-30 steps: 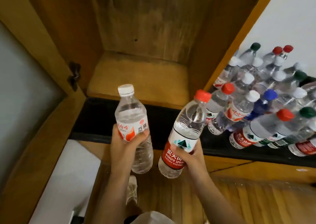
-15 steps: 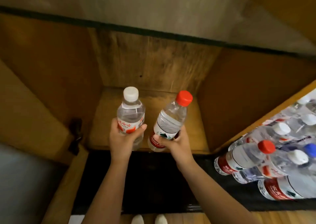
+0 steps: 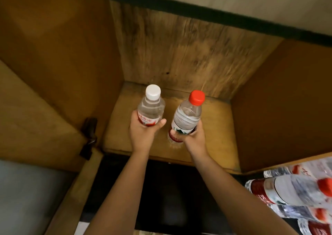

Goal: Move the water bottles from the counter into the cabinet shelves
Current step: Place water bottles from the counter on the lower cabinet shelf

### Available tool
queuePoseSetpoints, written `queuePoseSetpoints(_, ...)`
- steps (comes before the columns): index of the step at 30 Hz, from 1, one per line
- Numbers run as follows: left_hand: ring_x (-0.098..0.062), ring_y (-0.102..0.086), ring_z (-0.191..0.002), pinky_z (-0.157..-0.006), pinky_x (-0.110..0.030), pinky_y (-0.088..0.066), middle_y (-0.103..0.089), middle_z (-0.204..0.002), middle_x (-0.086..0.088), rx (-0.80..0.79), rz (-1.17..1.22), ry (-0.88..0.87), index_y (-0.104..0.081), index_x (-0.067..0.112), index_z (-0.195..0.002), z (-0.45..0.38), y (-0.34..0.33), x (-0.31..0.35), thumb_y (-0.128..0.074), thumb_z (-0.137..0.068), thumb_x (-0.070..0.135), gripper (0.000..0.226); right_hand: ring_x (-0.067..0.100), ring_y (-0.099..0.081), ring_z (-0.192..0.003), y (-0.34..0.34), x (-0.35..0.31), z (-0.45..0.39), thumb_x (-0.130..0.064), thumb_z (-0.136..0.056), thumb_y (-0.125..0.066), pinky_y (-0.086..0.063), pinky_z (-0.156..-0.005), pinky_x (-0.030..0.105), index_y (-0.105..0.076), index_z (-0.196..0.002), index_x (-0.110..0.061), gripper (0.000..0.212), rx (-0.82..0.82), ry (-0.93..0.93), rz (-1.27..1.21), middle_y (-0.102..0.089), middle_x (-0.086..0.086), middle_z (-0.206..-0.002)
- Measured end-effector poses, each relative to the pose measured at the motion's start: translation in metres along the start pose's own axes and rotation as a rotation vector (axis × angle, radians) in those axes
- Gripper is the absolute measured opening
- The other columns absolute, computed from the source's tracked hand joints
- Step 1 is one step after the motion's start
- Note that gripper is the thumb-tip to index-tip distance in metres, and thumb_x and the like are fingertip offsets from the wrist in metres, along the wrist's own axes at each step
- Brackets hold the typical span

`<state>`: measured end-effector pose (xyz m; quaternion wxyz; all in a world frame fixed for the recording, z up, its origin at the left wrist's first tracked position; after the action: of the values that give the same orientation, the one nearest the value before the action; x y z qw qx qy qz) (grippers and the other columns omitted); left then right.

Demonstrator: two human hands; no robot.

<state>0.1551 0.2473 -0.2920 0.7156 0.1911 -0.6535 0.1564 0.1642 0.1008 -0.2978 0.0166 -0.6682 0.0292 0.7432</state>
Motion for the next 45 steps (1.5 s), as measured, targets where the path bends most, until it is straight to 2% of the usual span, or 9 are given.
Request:
queuePoseSetpoints(4,0.018,-0.055,-0.079,-0.068,-0.007,-0.043,-0.058,-0.092,0.023,0.041,-0.02,0.011,-0.048,0.025,-0.102,0.004,-0.002,-0.001,-0.087,-0.057,0.014,0.061,0.008,-0.06,-0.097,0.001,0.006,0.002,0.012,-0.059,-0.078,-0.048,-0.088,0.021,-0.046,-0.118,-0.014,0.071,-0.015,0.003,0.007,-0.062,0.002,-0.109)
queuePoseSetpoints(13,0.008,-0.055,-0.087,-0.072,-0.011,-0.043,-0.053,-0.094,0.025,0.103,-0.055,0.043,-0.043,0.028,-0.107,0.008,-0.006,-0.003,-0.088,-0.052,0.022,0.071,0.002,-0.061,-0.097,0.006,0.011,0.0,0.012,-0.062,-0.076,-0.048,-0.083,0.015,-0.045,-0.116,-0.02,0.071,-0.112,0.01,0.039,-0.061,-0.005,-0.108)
queuePoseSetpoints(17,-0.014,-0.053,-0.115,-0.094,-0.031,-0.045,-0.055,-0.12,0.007,0.042,-0.094,0.019,-0.041,0.017,-0.129,0.012,-0.001,-0.011,-0.087,-0.055,0.013,0.087,-0.005,-0.06,-0.096,0.016,0.009,0.001,0.014,-0.064,-0.074,-0.046,-0.079,0.008,-0.046,-0.12,-0.015,0.069,-0.192,-0.002,0.057,-0.06,-0.007,-0.109)
queuePoseSetpoints(21,-0.019,-0.037,-0.133,-0.1,-0.03,-0.034,-0.038,-0.145,-0.001,0.14,-0.19,0.085,-0.027,0.023,-0.144,0.031,0.008,-0.025,-0.084,-0.062,0.018,0.1,0.01,-0.052,-0.111,0.022,0.016,0.011,0.009,-0.065,-0.075,-0.043,-0.088,0.008,-0.041,-0.126,-0.017,0.075,-0.188,-0.015,0.078,-0.055,-0.008,-0.116)
queuePoseSetpoints(25,-0.017,-0.044,-0.128,-0.101,-0.036,-0.041,-0.046,-0.138,0.001,0.112,-0.254,-0.016,-0.035,0.022,-0.138,0.029,0.004,-0.036,-0.082,-0.065,0.021,0.087,0.012,-0.052,-0.116,0.019,0.027,0.015,0.0,-0.066,-0.078,-0.042,-0.099,0.026,-0.04,-0.124,-0.028,0.075,-0.168,0.056,0.157,-0.056,-0.007,-0.122)
queuePoseSetpoints(31,-0.021,-0.051,-0.118,-0.092,-0.043,-0.048,-0.054,-0.127,-0.001,0.164,-0.378,-0.083,-0.042,0.019,-0.128,0.012,-0.001,-0.038,-0.083,-0.064,0.024,0.076,0.012,-0.056,-0.112,0.003,0.035,0.002,-0.019,-0.065,-0.082,-0.046,-0.093,0.029,-0.042,-0.124,-0.03,0.072,-0.069,0.189,0.349,-0.058,-0.009,-0.118)
queuePoseSetpoints(37,-0.026,-0.053,-0.115,-0.09,-0.048,-0.048,-0.055,-0.126,-0.003,0.161,-0.422,-0.066,-0.042,0.019,-0.126,-0.014,0.002,-0.04,-0.083,-0.063,0.027,0.076,-0.018,-0.054,-0.093,-0.014,0.032,-0.024,-0.014,-0.064,-0.081,-0.042,-0.077,0.003,-0.041,-0.104,-0.047,0.065,-0.086,0.188,0.408,-0.052,-0.033,-0.1)
queuePoseSetpoints(42,-0.03,-0.058,-0.108,-0.082,-0.036,-0.044,-0.058,-0.122,-0.005,0.185,-0.622,-0.054,-0.039,0.019,-0.125,-0.04,0.006,-0.029,-0.078,-0.068,0.035,0.071,0.017,-0.058,-0.109,-0.035,0.019,-0.045,-0.016,-0.068,-0.08,-0.049,-0.092,0.036,-0.043,-0.121,-0.027,0.066,-0.079,0.145,0.55,-0.062,-0.01,-0.114)
queuePoseSetpoints(45,-0.033,-0.059,-0.107,-0.079,-0.037,-0.044,-0.057,-0.123,-0.009,0.152,-0.801,-0.047,-0.035,0.016,-0.123,-0.052,0.008,-0.02,-0.074,-0.073,0.039,0.067,0.025,-0.059,-0.11,-0.044,0.009,-0.057,-0.026,-0.068,-0.08,-0.048,-0.093,0.042,-0.042,-0.12,-0.027,0.064,-0.068,0.069,0.626,-0.064,0.001,-0.119)
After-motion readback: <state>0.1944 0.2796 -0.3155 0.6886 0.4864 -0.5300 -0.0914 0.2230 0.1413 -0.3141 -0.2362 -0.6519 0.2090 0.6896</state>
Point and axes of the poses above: each hand's wrist, its own z-axis away from the middle knuckle, its own y-axis out of the back of the hand, x = y × z, the point moved 1 cm from there along -z, towards the middle knuckle
